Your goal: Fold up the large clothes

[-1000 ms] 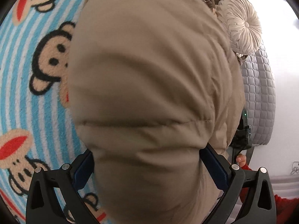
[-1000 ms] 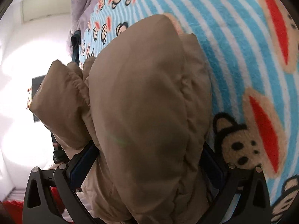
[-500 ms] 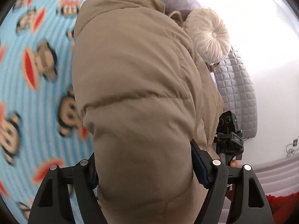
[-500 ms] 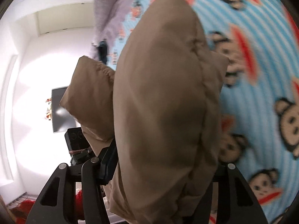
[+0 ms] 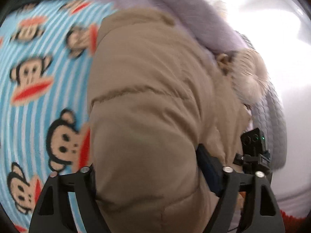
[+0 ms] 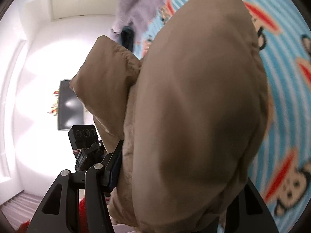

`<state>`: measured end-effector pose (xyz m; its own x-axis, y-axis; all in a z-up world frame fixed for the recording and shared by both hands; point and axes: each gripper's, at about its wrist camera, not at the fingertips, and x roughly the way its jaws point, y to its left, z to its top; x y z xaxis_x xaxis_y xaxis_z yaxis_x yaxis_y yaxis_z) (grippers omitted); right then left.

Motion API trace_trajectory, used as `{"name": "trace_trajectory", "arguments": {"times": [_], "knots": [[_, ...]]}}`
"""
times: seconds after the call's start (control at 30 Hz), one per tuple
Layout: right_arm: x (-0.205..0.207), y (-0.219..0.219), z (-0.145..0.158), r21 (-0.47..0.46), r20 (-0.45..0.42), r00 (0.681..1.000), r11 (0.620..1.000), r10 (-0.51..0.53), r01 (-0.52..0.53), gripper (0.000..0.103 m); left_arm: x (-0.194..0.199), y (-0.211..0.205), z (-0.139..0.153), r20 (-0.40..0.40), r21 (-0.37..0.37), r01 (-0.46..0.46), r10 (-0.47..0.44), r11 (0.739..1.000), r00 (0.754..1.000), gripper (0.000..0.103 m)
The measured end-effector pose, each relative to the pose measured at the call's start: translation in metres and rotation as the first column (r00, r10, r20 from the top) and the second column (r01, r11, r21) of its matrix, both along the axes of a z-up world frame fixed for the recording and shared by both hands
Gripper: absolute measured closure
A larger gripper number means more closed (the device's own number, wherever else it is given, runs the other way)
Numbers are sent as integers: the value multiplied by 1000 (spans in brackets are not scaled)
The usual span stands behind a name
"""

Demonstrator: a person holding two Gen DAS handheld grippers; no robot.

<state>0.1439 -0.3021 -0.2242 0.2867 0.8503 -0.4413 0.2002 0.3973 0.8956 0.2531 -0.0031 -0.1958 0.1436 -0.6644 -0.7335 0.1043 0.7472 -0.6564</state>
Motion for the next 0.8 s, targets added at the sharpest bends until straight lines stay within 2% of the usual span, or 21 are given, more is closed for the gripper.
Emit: {"name": "trace_trajectory", "arguments": {"times": [0.03, 0.1, 0.17, 0.2, 0.3, 0.37, 0.4, 0.43, 0.47, 0.53, 0.57, 0.63, 0.67, 0.73, 0.77, 0.8], "knots": [[6, 3, -13, -9, -21, 1000, 1000, -1, 1, 43, 0, 2, -10, -3, -3, -13, 13, 1000, 1000, 11], [12, 6, -32, -1, -55, 998, 1000, -9, 9, 39, -3, 5, -22, 11, 9, -33, 33, 999, 999, 7], [10, 7, -40, 12, -74, 997, 1000, -21, 22, 39, -8, 1, -19, 16, 42, -55, 54, 998, 998, 7], [8, 8, -38, 4, -82, 996, 1000, -29, 30, 38, -11, -1, -11, 36, 86, -62, 59, 994, 998, 7], [0, 5, -16, -93, -88, 995, 995, -41, 33, 36, -21, -9, 30, 140, 226, -34, 2, 974, 990, 20], [-18, -6, 13, -189, -50, 997, 981, -63, 53, 36, -23, -9, 52, 185, 283, -13, -41, 959, 982, 43], [-28, -12, 27, -237, -24, 997, 969, -76, 68, 36, -21, -13, 64, 201, 300, 2, -65, 954, 978, 48], [-38, -17, 41, -283, -2, 996, 955, -90, 85, 39, -18, -18, 74, 213, 306, 12, -81, 952, 974, 58], [-46, -22, 50, -305, 16, 995, 947, -99, 99, 58, -15, -20, 82, 229, 306, 22, -96, 952, 969, 65], [-67, -26, 74, -334, 63, 992, 934, -110, 125, 82, -10, -35, 100, 262, 236, 61, -124, 970, 957, 70], [-74, -24, 81, -342, 74, 991, 931, -111, 130, 85, -8, -49, 108, 278, 194, 87, -140, 977, 950, 70], [-86, -16, 100, -329, 118, 988, 935, -100, 134, 86, -4, -75, 113, 313, 193, 136, -193, 972, 930, 70], [-95, -14, 105, -322, 129, 987, 938, -92, 129, 86, -1, -93, 111, 330, 224, 153, -223, 962, 917, 70], [-112, 1, 110, -334, 151, 987, 937, -57, 105, 86, 2, -139, 91, 344, 361, 182, -312, 915, 886, 70], [-99, 1, 109, -352, 158, 987, 932, -37, 91, 86, 7, -155, 75, 322, 411, 187, -334, 892, 886, 70], [-99, 12, 107, -373, 156, 988, 925, -13, 71, 86, 12, -163, 63, 302, 428, 188, -336, 884, 892, 70]]}}
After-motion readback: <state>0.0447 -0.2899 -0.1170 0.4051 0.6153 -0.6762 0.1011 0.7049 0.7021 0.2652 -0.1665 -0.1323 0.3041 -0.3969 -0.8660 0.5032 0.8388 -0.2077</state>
